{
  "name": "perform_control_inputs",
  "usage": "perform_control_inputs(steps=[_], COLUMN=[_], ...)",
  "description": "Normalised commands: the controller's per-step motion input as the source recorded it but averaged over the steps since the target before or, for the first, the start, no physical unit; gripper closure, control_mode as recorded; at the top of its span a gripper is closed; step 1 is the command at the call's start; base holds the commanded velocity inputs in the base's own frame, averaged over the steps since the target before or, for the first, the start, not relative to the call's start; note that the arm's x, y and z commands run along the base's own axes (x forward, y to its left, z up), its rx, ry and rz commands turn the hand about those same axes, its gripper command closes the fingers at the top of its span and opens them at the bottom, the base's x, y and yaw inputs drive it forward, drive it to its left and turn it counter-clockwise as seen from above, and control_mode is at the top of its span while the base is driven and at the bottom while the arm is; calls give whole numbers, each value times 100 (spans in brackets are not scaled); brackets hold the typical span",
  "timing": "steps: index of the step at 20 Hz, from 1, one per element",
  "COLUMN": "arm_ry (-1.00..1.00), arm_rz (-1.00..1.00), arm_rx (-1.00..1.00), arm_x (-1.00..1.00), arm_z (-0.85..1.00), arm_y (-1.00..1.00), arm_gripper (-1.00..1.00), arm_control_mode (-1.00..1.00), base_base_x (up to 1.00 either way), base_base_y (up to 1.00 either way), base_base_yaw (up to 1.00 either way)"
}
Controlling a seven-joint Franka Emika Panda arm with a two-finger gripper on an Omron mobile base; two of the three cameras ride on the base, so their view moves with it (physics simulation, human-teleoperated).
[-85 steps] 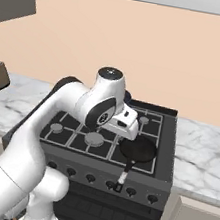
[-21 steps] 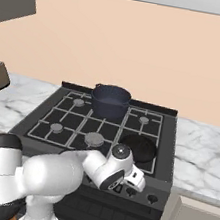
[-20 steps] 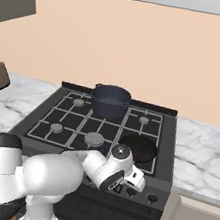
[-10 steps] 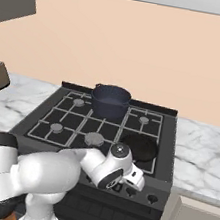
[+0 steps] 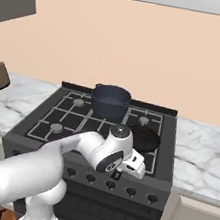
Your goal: Move the pot and pan from the stove into the sink.
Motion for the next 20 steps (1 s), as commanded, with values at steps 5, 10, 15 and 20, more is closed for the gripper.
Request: perform_control_inputs(steps=[5,10,15,20], arm_ry=[0,-2,-6,-1], arm_rz=[8,13,17,19], arm_rx=[0,0,0,0], arm_x=[-43,-58,-57,-48], arm_z=[63,57,47,48], arm_y=[11,20,19,31], arm_gripper=[100,100,100,100], arm_control_mode=[-100,-100,-100,-100], base_base_x=[0,0,0,0], base_base_y=[0,0,0,0], base_base_yaw=[0,0,0,0])
